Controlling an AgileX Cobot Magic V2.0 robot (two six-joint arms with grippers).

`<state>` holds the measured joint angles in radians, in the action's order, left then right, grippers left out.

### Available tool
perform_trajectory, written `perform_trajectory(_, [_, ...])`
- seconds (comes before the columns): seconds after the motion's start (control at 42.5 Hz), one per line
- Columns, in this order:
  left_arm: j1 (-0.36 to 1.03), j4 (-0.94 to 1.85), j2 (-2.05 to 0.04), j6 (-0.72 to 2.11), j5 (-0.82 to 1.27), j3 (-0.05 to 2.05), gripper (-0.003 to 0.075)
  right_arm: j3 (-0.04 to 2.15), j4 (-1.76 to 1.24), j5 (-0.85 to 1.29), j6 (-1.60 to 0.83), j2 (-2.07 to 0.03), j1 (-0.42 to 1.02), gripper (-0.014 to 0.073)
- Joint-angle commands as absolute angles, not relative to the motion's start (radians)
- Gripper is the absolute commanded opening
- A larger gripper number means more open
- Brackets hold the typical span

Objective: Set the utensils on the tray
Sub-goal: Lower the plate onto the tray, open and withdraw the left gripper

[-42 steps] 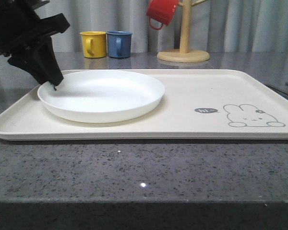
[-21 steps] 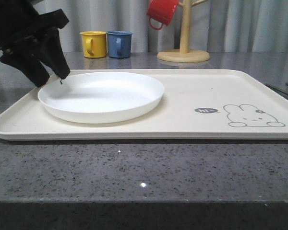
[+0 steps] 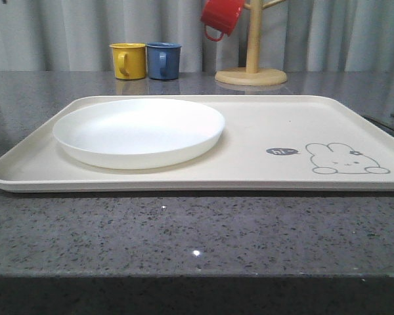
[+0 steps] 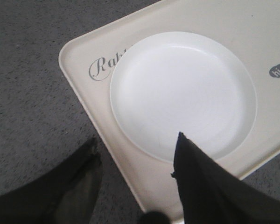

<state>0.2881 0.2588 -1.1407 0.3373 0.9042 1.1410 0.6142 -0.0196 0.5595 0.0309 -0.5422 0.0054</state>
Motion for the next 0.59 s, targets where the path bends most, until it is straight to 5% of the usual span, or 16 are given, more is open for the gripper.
perform_trajectory(0.0, [0.297,0.218,-1.006,0.288,0.829,1.081,0.0353,0.644,-0.009,0.491,0.027,-0.551,0.000,0.0466])
perform_trajectory(0.565, [0.295,0.057,-0.589,0.145,0.808,0.822,0.0353,0.644,-0.015,0.491,0.027,-0.551,0.000,0.0466])
